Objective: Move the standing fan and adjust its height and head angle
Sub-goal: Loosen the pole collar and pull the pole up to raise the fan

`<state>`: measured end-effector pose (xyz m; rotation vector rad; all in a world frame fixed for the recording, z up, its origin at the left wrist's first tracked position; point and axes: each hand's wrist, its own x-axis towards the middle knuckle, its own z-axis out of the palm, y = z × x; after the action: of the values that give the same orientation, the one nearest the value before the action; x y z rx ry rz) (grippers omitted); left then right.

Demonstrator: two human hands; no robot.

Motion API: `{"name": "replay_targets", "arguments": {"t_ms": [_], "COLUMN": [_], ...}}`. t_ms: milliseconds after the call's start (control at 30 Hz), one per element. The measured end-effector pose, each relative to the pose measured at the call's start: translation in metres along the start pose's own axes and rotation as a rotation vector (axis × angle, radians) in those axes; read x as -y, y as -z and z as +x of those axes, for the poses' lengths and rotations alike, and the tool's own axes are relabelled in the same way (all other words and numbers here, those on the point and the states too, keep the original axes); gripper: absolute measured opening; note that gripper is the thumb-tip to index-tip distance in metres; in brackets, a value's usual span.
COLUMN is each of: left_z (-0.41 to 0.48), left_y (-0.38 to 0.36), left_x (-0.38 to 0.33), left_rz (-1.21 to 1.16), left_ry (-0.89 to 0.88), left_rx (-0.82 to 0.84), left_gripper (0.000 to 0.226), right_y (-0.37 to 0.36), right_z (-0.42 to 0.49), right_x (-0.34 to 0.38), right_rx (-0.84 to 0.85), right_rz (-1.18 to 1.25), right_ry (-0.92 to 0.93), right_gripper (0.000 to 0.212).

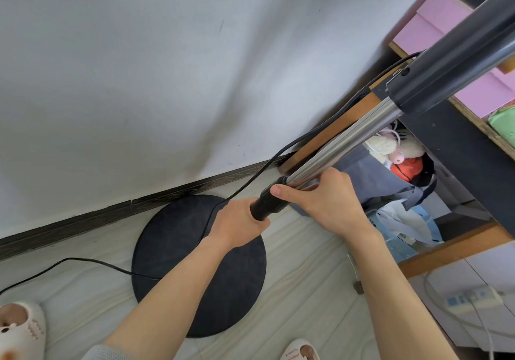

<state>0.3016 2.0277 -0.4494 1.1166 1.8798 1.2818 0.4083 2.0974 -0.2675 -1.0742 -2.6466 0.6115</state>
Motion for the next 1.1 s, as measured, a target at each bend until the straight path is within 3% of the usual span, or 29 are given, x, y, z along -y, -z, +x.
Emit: {"name": "replay_targets", "arguments": {"t_ms": [67,167,367,533,633,767,900,967,1100], "left_z": [0.0,0.0,0.0,0.0,-0.002,-0.001,0.0,0.0,0.0], "left_y": [0.0,0.001,-0.001,0.002,0.003,0.003,0.002,0.001,0.0], "left_x": [0.0,-0.001,0.001,0.0,-0.003,-0.002,-0.003,-0.003,0.0], "left_rz": [0.011,0.019,0.016,0.016,0.014,0.016,0.02,0.016,0.02], "left_ry": [-0.001,0.001,0.013,0.015,-0.003,0.003,0.006,-0.001,0.013], "left_rx": [0.004,0.0,0.012,0.006,0.002,-0.003,0.001,0.003,-0.003], "left_gripper": [0.025,0.022,0.011,0.01,0.025,0.024,0.024,0.027,0.01], "right_y": [0.002,0.01,0.003,0.016,0.013,0.008,0.008,0.007,0.004], "right_z": [-0.001,-0.002,-0.003,-0.004,-0.006,-0.004,-0.004,-0.003,-0.003], "right_x": [-0.001,-0.006,-0.002,-0.005,-0.006,-0.007,-0.009,-0.009,-0.006], "right_rx": [0.031,0.186,0.012,0.183,0.108,-0.006,0.135,0.109,-0.04], "right_rz": [-0.025,0.158,0.016,0.176,0.146,0.089,0.244,0.214,0.053], "right_ry": [-0.004,-0.028,-0.006,0.015,0.054,0.045,0.01,0.013,0.002], "right_gripper": [0.041,0.04,0.034,0.025,0.017,0.019,0.041,0.035,0.039]}}
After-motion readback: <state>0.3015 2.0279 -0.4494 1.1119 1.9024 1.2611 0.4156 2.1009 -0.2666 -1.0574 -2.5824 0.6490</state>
